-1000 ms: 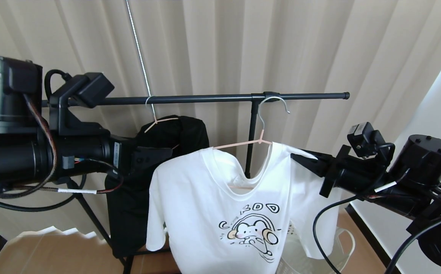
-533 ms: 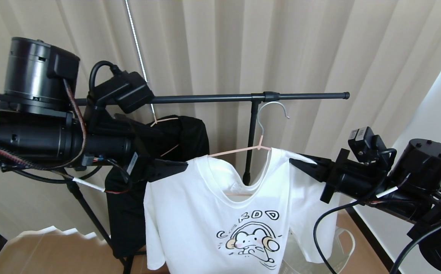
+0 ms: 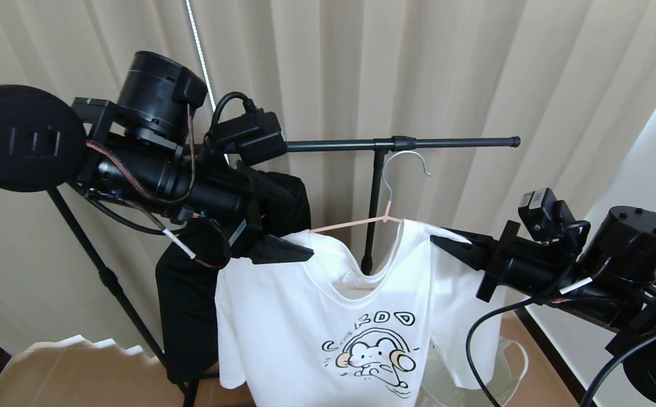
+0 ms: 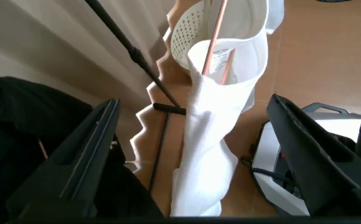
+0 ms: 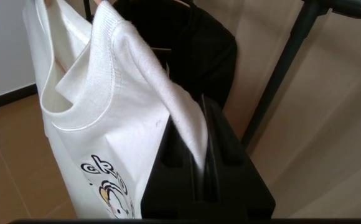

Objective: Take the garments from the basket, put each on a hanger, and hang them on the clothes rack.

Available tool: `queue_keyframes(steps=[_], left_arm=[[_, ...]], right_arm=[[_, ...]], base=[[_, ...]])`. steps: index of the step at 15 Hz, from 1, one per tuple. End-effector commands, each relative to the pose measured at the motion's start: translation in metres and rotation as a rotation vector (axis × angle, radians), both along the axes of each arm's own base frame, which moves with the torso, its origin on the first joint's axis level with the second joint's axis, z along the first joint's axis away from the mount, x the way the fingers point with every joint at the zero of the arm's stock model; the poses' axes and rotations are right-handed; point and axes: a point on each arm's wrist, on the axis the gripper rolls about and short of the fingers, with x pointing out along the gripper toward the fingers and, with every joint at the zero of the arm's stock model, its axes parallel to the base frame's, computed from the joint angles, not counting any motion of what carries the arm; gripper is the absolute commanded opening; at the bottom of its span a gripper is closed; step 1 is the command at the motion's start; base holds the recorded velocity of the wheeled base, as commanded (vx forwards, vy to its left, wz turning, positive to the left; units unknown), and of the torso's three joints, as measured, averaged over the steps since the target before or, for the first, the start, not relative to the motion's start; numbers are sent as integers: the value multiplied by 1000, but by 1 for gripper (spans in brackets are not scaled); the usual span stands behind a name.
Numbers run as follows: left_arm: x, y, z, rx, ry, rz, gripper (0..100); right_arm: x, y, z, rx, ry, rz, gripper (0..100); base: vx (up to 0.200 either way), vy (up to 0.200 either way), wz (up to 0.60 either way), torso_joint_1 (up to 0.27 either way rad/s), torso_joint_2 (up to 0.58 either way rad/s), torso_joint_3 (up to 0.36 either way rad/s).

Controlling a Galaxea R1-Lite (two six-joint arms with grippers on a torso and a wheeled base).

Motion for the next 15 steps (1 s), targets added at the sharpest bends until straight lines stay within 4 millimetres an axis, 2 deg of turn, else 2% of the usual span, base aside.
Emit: queue_keyframes(steps=[1, 5, 12, 13, 15], left_arm=[[20, -13, -20, 7, 54, -26, 100], [27, -22, -36, 13, 101, -59, 100], [25, -27, -41, 9, 125, -89, 100], [24, -27, -42, 10, 128, -90, 0], [24, -27, -41, -3, 134, -103, 0]], right_arm=[[-1, 0, 1, 1, -4, 2, 0], [-1, 0, 1, 1, -4, 2, 0], [-2, -1, 3, 1, -9, 0, 0], [-2, 0, 3, 2, -11, 0, 0], [-1, 0, 4, 3, -14, 0, 0]], base=[[0, 0, 0, 0, 0, 0], [0, 0, 0, 0, 0, 0], [0, 0, 0, 0, 0, 0], [0, 0, 0, 0, 0, 0], [0, 0, 0, 0, 0, 0]])
